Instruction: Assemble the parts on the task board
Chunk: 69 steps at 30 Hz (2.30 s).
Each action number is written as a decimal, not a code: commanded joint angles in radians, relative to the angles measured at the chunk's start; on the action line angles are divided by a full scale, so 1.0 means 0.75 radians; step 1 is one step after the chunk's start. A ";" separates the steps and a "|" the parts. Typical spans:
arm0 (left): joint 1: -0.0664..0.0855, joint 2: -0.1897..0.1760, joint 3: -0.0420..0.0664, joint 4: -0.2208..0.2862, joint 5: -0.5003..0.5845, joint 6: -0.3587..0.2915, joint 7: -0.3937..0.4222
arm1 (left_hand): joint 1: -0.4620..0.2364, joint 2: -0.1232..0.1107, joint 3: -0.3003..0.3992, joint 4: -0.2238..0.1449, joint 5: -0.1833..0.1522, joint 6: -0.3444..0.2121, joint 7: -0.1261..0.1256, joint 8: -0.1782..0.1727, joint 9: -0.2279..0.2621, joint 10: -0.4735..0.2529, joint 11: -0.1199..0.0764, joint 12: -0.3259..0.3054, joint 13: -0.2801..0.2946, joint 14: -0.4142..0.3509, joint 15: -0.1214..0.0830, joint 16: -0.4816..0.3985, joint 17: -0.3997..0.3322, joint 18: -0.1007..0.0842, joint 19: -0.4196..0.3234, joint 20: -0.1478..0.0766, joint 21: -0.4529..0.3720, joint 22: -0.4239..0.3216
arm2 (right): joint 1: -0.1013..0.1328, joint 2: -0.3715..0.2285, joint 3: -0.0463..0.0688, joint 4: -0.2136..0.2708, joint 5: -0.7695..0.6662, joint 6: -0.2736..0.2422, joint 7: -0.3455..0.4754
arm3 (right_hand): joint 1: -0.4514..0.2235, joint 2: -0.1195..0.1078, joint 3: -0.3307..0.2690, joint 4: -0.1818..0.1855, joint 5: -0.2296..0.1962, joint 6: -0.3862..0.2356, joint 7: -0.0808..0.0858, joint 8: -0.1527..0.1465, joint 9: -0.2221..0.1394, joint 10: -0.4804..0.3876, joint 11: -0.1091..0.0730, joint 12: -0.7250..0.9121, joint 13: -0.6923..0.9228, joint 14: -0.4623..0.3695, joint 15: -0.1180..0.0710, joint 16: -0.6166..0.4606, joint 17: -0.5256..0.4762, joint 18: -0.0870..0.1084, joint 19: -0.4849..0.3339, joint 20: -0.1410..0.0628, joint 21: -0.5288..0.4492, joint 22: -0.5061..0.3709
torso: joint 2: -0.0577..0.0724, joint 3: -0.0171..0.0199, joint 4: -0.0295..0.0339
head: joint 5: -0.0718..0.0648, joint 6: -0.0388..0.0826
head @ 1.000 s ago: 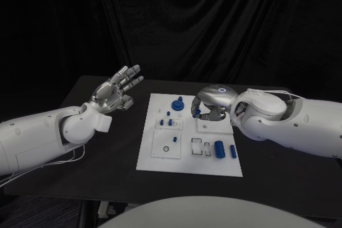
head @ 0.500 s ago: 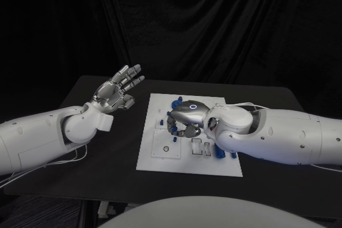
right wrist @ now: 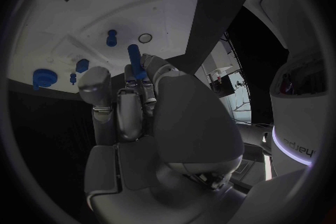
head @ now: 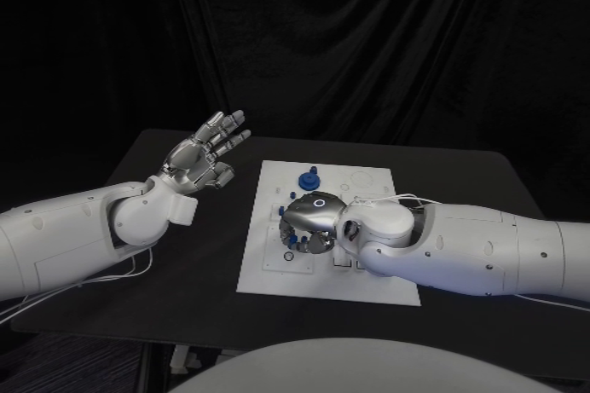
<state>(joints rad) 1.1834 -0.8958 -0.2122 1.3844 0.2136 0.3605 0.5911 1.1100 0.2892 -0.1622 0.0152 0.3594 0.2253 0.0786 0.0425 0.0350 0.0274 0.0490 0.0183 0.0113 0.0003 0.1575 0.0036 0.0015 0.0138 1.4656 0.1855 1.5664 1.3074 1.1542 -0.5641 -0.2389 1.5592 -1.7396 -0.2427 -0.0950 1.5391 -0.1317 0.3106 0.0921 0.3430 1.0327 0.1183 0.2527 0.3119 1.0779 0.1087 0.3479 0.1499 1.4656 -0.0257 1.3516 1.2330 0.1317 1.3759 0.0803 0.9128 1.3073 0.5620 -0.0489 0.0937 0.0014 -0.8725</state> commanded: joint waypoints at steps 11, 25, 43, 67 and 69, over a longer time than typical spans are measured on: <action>-0.002 0.012 0.001 -0.009 0.011 0.022 0.008 | 0.009 0.001 0.002 -0.006 0.006 0.005 -0.004 0.009 0.001 0.000 0.007 0.008 0.002 0.000 -0.003 -0.005 -0.002 -0.018 0.140 -0.012 0.006 0.351 | -0.029 0.014 0.001 -0.016 -0.028 0.010 0.007 | -0.001 0.009 0.001 -0.007 -0.011 -0.015 0.000 -0.007 0.003 0.090 -0.081 -0.006 0.001 0.023 -0.005 0.004 0.001 -0.018 0.004 -0.008 0.005 0.142 | 0.000 -0.0005 -0.0007 | 0.002 0.000; -0.002 0.014 0.001 -0.013 0.011 0.028 0.000 | 0.010 0.002 0.002 -0.006 0.008 0.003 -0.004 0.009 0.000 -0.001 0.007 0.008 0.002 0.000 -0.003 -0.005 -0.002 -0.018 0.140 -0.013 0.006 0.351 | -0.042 0.013 0.001 -0.002 -0.028 0.009 0.003 | 0.000 0.009 0.002 -0.008 -0.013 -0.017 0.000 -0.009 0.004 0.093 -0.082 -0.007 0.002 0.023 -0.004 0.002 -0.001 -0.019 0.005 -0.008 0.010 0.143 | 0.000 -0.0001 -0.0002 | 0.002 0.000; -0.004 0.018 0.001 -0.019 0.011 0.033 -0.009 | 0.010 0.002 0.003 -0.007 0.009 0.003 -0.004 0.009 0.000 -0.001 0.007 0.008 0.001 0.000 -0.004 -0.005 -0.002 -0.018 0.140 -0.013 0.006 0.351 | -0.053 0.018 0.001 -0.006 -0.028 0.017 0.001 | 0.000 0.008 0.002 -0.010 -0.014 -0.019 0.000 -0.010 0.005 0.095 -0.082 -0.008 0.003 0.023 -0.004 0.001 -0.003 -0.020 0.007 -0.008 0.014 0.144 | 0.000 -0.0001 -0.0006 | 0.001 0.000; -0.005 0.022 0.001 -0.025 0.011 0.035 -0.018 | 0.010 0.002 0.003 -0.007 0.009 0.003 -0.004 0.009 0.000 -0.001 0.007 0.008 0.001 0.000 -0.004 -0.005 -0.002 -0.018 0.140 -0.013 0.006 0.351 | -0.065 0.021 0.001 -0.007 -0.028 0.020 0.001 | -0.005 0.008 0.003 -0.013 -0.047 -0.020 0.001 -0.013 0.013 0.096 -0.080 -0.021 0.005 0.016 -0.002 -0.012 -0.019 -0.017 -0.002 -0.006 -0.006 0.139 | 0.000 -0.0002 -0.0004 | 0.006 0.000; -0.005 0.022 0.001 -0.026 0.011 0.035 -0.019 | 0.010 0.002 0.003 -0.007 0.009 0.003 -0.004 0.009 0.000 -0.001 0.007 0.008 0.001 0.000 -0.004 -0.005 -0.002 -0.018 0.140 -0.013 0.006 0.351 | -0.065 0.021 0.001 -0.007 -0.028 0.019 0.001 | -0.006 0.008 0.003 -0.013 -0.053 -0.020 0.001 -0.014 0.014 0.096 -0.080 -0.023 0.005 0.015 -0.002 -0.013 -0.020 -0.016 -0.003 -0.006 -0.009 0.138 | 0.001 -0.0002 -0.0008 | 0.007 0.000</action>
<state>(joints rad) 1.1813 -0.8811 -0.2124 1.3645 0.2159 0.3731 0.5715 1.1100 0.2892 -0.1623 0.0152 0.3594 0.2253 0.0786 0.0425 0.0343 0.0274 0.0490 0.0183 0.0109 0.0003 0.1574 0.0036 0.0010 0.0138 1.4690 0.1825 1.5664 1.3074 1.1088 -0.5481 -0.2374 1.5512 -1.7540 -0.2378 -0.0923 1.5400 -0.1316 0.3161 0.0866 0.3079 1.0255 0.1183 0.2487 0.3213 1.0881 0.1052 0.3359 0.1520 1.4656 -0.0257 1.3436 1.2191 0.1322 1.3794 0.0769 0.9100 1.3078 0.5622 -0.0490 0.0931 0.0056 -0.8725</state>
